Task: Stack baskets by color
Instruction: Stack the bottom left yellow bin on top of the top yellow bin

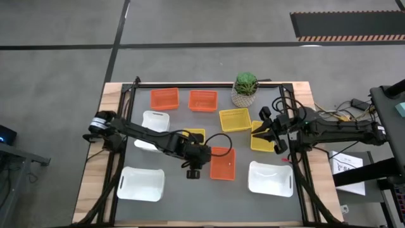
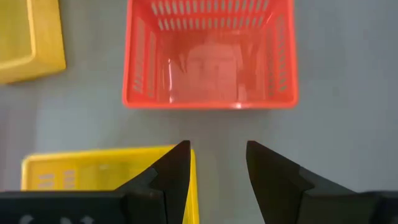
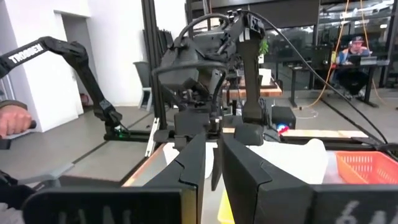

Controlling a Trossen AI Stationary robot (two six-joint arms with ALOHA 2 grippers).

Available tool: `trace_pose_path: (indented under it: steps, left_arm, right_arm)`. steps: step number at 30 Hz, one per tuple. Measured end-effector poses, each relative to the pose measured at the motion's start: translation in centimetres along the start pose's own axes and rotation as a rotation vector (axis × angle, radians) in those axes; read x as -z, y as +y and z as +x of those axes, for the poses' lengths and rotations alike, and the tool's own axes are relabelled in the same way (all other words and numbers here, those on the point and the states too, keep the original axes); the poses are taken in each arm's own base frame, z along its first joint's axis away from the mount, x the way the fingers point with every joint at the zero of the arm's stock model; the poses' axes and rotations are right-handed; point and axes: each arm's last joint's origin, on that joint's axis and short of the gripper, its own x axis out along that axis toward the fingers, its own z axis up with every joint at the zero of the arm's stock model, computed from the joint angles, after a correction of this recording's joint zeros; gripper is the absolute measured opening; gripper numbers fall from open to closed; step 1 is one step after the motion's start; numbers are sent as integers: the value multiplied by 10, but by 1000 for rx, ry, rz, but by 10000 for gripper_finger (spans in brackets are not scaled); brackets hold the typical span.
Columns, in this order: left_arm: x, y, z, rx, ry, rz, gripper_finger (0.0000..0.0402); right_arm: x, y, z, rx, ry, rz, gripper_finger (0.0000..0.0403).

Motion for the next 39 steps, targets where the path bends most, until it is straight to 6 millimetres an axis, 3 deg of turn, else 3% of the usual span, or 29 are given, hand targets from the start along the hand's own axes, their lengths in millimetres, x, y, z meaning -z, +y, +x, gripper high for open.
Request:
trace_pose_path:
  steps: [6,20,23,28,32,36,39]
  left_arm:
    - [25,0,22,-9,67,-36,141]
    - [48,12,44,-88,100,-50,137]
    - [50,12,46,-87,107,-24,113]
    - [50,12,46,-83,108,11,19]
    - [50,10,45,-81,109,38,4]
    - [48,3,36,-97,127,177,3]
    - [45,-6,16,-86,145,446,2]
  right_arm:
    - [1,0,0,1,8,3,43]
    - [1,0,0,1,10,3,43]
    - [1,0,0,2,10,1,43]
    - [1,0,0,2,10,-4,43]
    - [1,0,0,2,10,-8,43]
    - [1,0,0,2,10,-8,43]
    - [1,0,0,2,13,-8,43]
